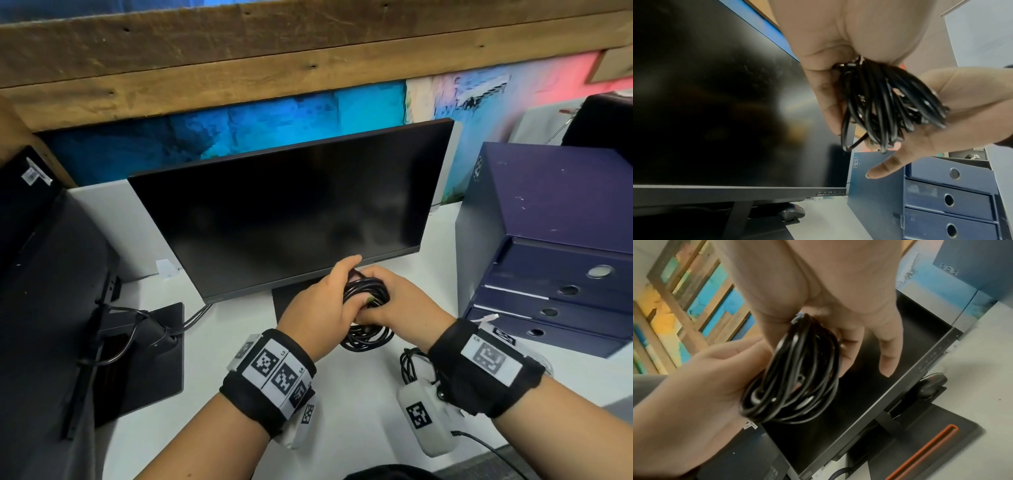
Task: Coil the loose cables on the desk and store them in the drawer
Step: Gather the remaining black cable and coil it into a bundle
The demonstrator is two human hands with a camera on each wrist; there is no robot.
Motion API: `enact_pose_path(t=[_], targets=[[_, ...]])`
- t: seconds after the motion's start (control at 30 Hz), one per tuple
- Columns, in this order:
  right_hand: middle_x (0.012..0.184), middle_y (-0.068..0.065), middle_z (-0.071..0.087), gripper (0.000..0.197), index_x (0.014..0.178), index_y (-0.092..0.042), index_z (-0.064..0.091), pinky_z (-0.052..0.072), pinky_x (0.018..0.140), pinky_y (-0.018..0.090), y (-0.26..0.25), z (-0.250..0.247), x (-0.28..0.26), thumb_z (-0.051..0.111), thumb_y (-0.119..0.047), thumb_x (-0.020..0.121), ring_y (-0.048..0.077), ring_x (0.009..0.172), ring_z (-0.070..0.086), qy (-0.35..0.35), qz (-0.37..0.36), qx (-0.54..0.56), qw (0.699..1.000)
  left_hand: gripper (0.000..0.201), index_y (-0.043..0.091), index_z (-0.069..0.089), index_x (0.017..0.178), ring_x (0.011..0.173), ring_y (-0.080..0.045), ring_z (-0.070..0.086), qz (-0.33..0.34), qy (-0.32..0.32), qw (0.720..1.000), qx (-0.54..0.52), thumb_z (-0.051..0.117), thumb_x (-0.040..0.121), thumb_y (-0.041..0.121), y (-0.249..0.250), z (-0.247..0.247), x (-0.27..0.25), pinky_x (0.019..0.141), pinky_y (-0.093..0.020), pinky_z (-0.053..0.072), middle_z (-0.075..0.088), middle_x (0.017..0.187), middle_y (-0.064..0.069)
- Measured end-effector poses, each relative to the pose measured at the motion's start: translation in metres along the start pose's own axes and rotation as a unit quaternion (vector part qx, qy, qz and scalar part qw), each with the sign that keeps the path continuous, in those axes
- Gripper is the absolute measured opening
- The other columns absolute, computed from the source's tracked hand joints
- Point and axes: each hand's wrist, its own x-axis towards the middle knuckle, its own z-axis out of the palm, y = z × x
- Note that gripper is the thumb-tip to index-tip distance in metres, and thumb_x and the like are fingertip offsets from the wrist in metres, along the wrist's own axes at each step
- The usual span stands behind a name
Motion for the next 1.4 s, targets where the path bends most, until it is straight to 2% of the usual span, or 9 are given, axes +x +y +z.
enact_pose_path(t=[0.23,0.4,0.57,0.63,0.7,0.8,0.93,1.1,1.4], targets=[[0.107,-0.004,0.045,0.053,0.109,-0.033,0.040,0.042,0.055,0.005,-0.008,0.012,-0.010,0.072,-0.013,0.072,0.004,0.082,0.053,0.133,0.006,-0.069,0.989,0.031,0.027,0.046,0.126,0.099,-0.016,0.060,-0.026,0.025,0.999,0.010,0.047,0.097,0.035,0.004,0.004,0.006,0.084,-0.035,0.049,0.063,0.113,0.004],[0.085,-0.012,0.036,0.053,0.103,-0.027,0.035,0.037,0.058,0.001,-0.009,0.022,-0.017,0.076,-0.016,0.071,0.001,0.067,0.044,0.210,-0.042,-0.121,0.969,0.026,0.021,0.051,0.119,0.094,-0.017,0.060,-0.056,0.066,0.996,0.036,0.045,0.098,0.036,0.002,-0.002,0.008,0.080,-0.033,0.050,0.063,0.107,0.002],[0.087,-0.005,0.055,0.038,0.096,-0.020,0.042,0.043,0.057,0.007,-0.008,0.024,-0.018,0.073,-0.013,0.077,0.005,0.070,0.057,0.193,-0.010,-0.053,0.980,0.025,0.018,0.052,0.113,0.090,-0.017,0.059,-0.079,0.089,0.992,0.042,0.045,0.098,0.036,0.000,-0.003,0.005,0.074,-0.028,0.047,0.063,0.103,0.002],[0.083,0.001,0.062,0.039,0.103,-0.017,0.043,0.056,0.068,0.021,-0.007,0.021,-0.016,0.073,-0.011,0.079,0.017,0.073,0.066,0.155,0.049,0.058,0.985,0.025,0.018,0.052,0.114,0.090,-0.016,0.059,-0.078,0.095,0.992,0.041,0.046,0.097,0.036,0.000,-0.005,0.004,0.073,-0.027,0.046,0.063,0.102,0.002],[0.084,0.011,0.067,0.042,0.110,-0.012,0.046,0.058,0.081,0.039,-0.005,0.017,-0.015,0.073,-0.005,0.079,0.028,0.078,0.069,0.119,0.101,0.185,0.970,0.025,0.018,0.052,0.114,0.090,-0.017,0.059,-0.070,0.100,0.992,0.039,0.046,0.097,0.036,0.001,-0.007,0.003,0.073,-0.026,0.046,0.063,0.103,0.002],[0.099,0.021,0.068,0.045,0.113,-0.015,0.047,0.055,0.087,0.046,-0.006,0.011,-0.014,0.070,0.004,0.079,0.034,0.085,0.071,0.091,0.158,0.341,0.922,0.026,0.019,0.052,0.117,0.092,-0.016,0.059,-0.053,0.106,0.992,0.037,0.046,0.098,0.035,0.003,-0.008,0.003,0.075,-0.025,0.047,0.063,0.104,0.004],[0.101,0.016,0.070,0.034,0.109,-0.017,0.051,0.057,0.072,0.038,-0.005,0.009,-0.010,0.071,-0.010,0.083,0.028,0.082,0.071,0.045,0.218,0.279,0.934,0.027,0.019,0.052,0.118,0.094,-0.016,0.060,-0.031,0.110,0.992,0.060,0.046,0.098,0.035,0.002,-0.004,0.001,0.077,-0.028,0.047,0.063,0.106,0.004],[0.094,0.018,0.073,0.009,0.094,-0.005,0.063,0.057,0.080,0.036,0.000,0.011,-0.010,0.063,-0.012,0.089,0.028,0.084,0.071,0.020,0.217,0.299,0.929,0.027,0.019,0.053,0.118,0.094,-0.017,0.060,-0.019,0.125,0.990,0.058,0.048,0.097,0.035,0.000,-0.005,0.000,0.075,-0.027,0.046,0.064,0.106,0.004],[0.097,0.011,0.072,0.030,0.106,-0.015,0.060,0.047,0.071,0.032,0.005,0.015,-0.015,0.069,-0.003,0.080,0.023,0.087,0.069,0.089,0.185,0.284,0.936,0.031,0.024,0.044,0.124,0.092,-0.015,0.062,-0.020,0.095,0.995,0.023,0.051,0.096,0.034,0.002,-0.006,0.002,0.078,-0.032,0.053,0.064,0.105,0.006]])
